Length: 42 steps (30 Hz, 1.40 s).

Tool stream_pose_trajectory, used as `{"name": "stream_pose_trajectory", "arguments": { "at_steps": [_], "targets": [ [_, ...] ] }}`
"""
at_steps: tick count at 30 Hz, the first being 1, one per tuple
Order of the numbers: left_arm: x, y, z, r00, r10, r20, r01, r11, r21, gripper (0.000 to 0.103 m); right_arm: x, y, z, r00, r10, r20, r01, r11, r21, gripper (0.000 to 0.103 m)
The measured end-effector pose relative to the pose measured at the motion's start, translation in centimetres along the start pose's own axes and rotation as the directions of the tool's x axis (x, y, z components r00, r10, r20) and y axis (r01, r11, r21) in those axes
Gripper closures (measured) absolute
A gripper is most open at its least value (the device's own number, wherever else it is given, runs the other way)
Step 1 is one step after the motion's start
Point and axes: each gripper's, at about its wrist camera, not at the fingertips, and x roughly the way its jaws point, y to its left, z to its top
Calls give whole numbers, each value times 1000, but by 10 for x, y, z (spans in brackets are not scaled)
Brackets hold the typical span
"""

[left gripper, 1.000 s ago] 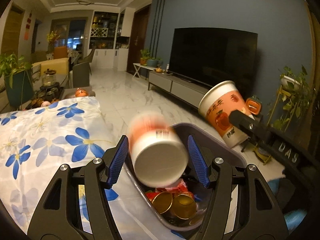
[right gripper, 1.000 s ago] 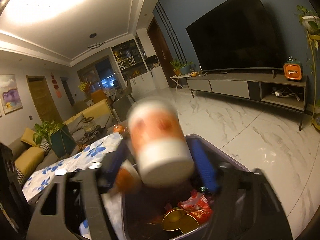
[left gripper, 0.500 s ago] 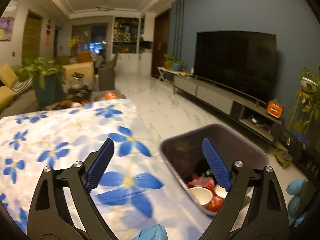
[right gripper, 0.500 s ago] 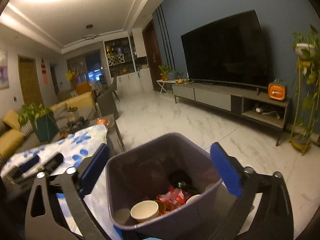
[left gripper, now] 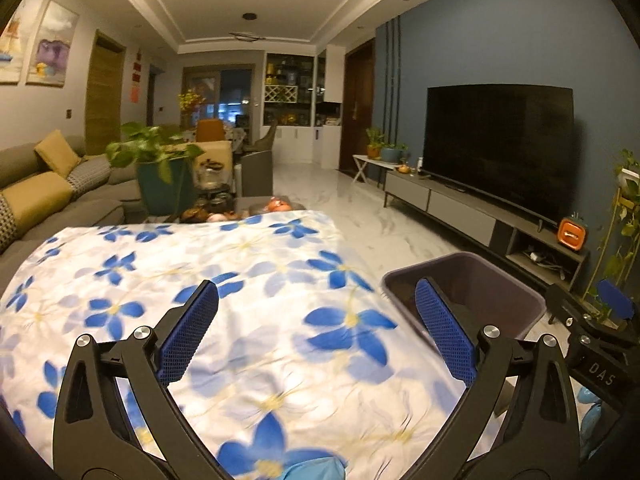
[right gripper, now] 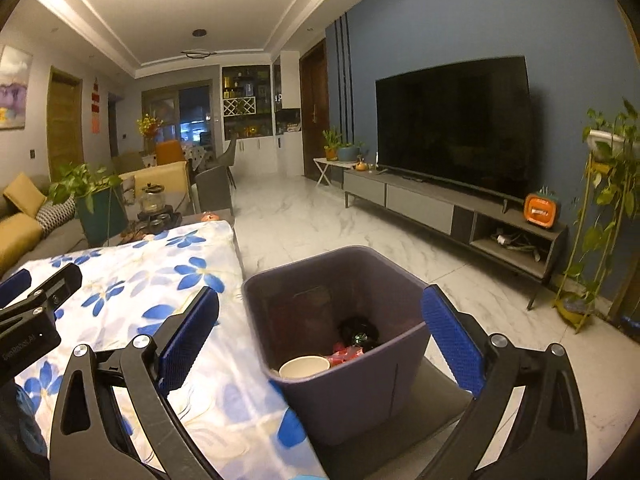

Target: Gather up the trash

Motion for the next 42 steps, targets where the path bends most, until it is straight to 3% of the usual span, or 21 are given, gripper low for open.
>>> {"name": "stream_pose_trajectory", "arguments": {
  "at_steps": [8, 20, 42],
  "targets": [
    [-42, 36, -19, 998, 56, -33, -57, 998, -2, 6, -43, 29, -9, 1000, 18, 16, -18, 1000, -20, 6],
    [-96, 69, -33, 997, 77, -28, -78, 997, -26, 6, -93, 55, -22, 998, 70, 10, -69, 997, -32, 6],
    [-128, 84, -41, 996, 85, -15, -86, 995, -50, 6, -122, 68, -28, 995, 96, 39, -94, 995, -46, 6]
  ]
}}
